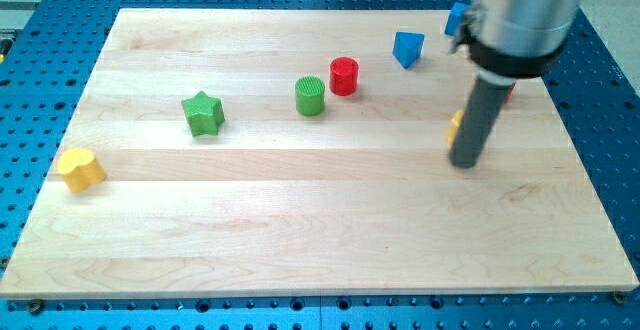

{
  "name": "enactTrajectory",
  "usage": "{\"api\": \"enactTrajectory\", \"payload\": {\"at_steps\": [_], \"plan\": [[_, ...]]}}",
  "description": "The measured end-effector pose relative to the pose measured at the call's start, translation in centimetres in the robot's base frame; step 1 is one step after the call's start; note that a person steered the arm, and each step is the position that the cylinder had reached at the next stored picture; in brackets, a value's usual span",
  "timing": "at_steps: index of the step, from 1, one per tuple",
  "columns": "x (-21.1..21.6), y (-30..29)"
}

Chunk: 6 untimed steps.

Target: Move the yellow hexagon below the red star

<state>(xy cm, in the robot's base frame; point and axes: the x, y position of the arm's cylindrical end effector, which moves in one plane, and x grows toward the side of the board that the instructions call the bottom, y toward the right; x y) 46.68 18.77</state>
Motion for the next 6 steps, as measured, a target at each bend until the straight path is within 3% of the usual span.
{"api": "enactTrajectory", "payload": {"at_steps": [2, 4, 6], "plan": [[-2.1, -7.3], [-5.2, -3.8], [-5.2, 0.9]]}}
